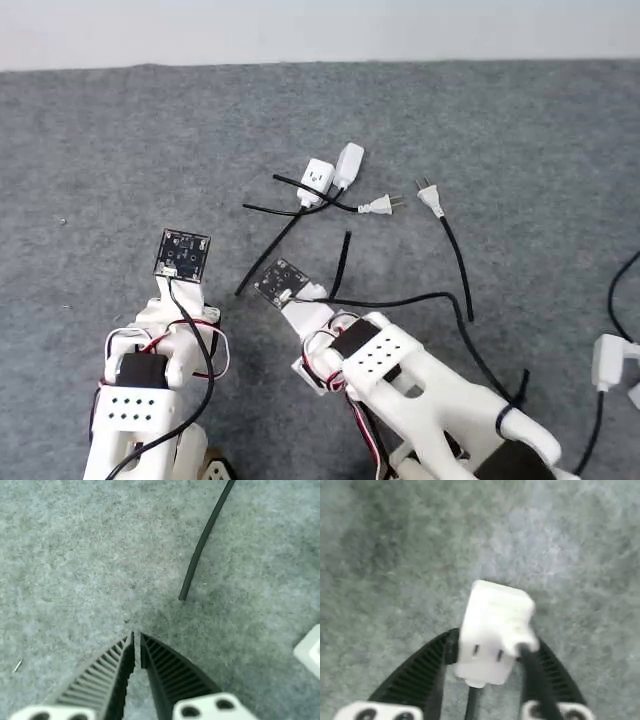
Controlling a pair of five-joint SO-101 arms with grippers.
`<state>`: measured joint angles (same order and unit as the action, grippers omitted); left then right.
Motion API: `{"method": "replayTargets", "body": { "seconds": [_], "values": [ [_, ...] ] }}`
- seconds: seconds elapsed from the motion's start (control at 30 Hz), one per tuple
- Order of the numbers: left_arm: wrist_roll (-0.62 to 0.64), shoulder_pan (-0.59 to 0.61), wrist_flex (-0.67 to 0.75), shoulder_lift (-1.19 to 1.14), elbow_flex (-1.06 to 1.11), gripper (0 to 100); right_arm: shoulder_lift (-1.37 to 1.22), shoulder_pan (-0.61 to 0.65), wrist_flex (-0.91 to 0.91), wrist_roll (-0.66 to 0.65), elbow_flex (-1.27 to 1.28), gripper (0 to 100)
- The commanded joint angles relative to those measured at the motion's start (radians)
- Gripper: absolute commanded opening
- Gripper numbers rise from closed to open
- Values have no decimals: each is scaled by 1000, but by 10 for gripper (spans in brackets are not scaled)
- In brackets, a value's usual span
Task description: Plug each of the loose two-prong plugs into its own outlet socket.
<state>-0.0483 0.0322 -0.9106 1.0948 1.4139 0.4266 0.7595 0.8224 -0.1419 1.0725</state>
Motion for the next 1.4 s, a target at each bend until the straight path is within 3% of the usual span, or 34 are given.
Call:
{"method": "replayTargets", "body": {
  "seconds": [0.0, 0.1, 0.23, 0.43, 0.6, 0.83, 1.27, 1.37],
  "values": [
    [-11, 0, 25, 15, -8, 19, 28, -65, 44, -54, -54, 19],
    [-11, 0, 51, 9, -5, 19, 110, -229, 99, -57, -55, 9],
    [-5, 0, 54, 8, -5, 19, 274, -572, 180, -61, -77, 8],
    [-2, -5, 54, 8, -5, 19, 369, -1179, 329, -227, -236, 8],
    [-2, -6, 52, 8, -5, 19, 285, -1489, 283, -354, -324, 8],
    [-2, -6, 52, 8, -5, 19, -24, -1661, 176, -390, -489, 8],
    [-2, -2, 60, 8, -5, 19, -650, -1836, 104, -388, -987, 13],
    [0, -3, 86, 8, -4, 20, -736, -1853, 130, -373, -1074, 76]
  ]
}}
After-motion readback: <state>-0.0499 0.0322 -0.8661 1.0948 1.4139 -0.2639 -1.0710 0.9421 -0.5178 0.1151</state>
